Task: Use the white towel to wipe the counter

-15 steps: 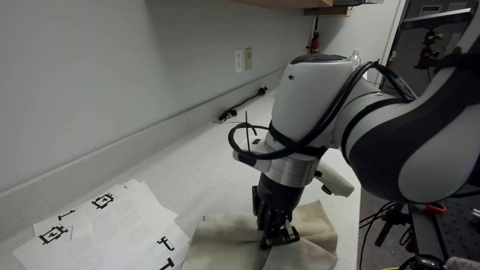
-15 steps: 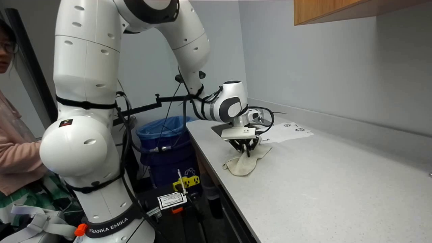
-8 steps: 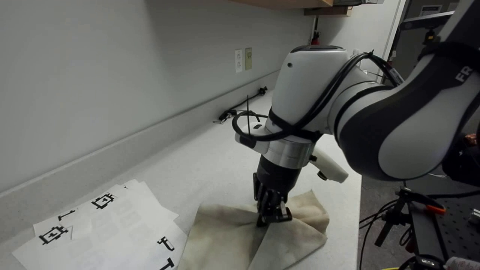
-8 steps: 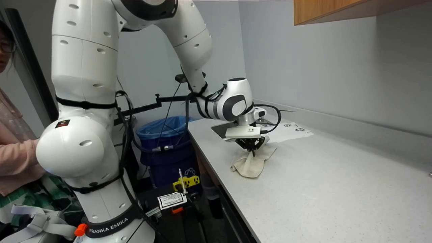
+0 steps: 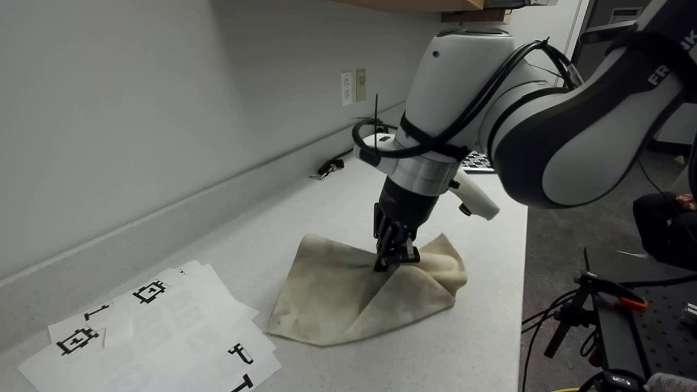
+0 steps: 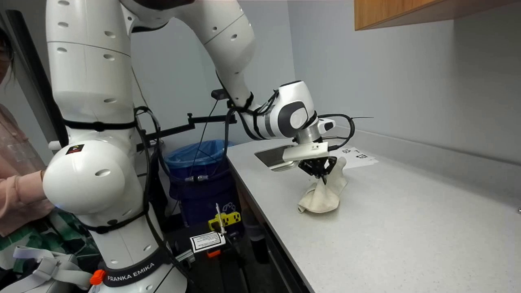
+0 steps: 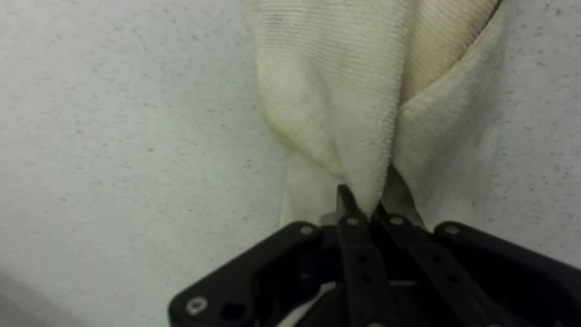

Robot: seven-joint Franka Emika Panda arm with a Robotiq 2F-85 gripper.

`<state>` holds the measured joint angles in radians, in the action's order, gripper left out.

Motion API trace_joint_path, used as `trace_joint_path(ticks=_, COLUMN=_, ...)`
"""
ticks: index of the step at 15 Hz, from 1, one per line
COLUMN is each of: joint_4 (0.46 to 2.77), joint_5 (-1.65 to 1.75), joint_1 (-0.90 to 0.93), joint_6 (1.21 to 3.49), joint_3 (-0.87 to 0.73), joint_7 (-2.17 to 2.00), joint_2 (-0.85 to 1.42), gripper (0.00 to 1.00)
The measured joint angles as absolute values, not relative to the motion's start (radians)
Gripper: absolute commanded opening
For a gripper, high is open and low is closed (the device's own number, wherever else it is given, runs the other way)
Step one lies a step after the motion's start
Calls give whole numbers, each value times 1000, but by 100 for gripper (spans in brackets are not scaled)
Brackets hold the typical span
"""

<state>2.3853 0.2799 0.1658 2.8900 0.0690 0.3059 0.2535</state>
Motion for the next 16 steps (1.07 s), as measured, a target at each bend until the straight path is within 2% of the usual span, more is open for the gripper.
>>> trace_joint_path(ticks=8, joint_4=2426, joint_5=564, joint_1=183, joint_6=2890, joint_3=-89, joint_7=75, joint_2=168, gripper=1)
trace_joint_path(ticks=16, joint_4=2444, joint_5=633, joint_1=195, joint_6=2890, joint_3=-96, joint_7=-137, joint_2=151, gripper=1)
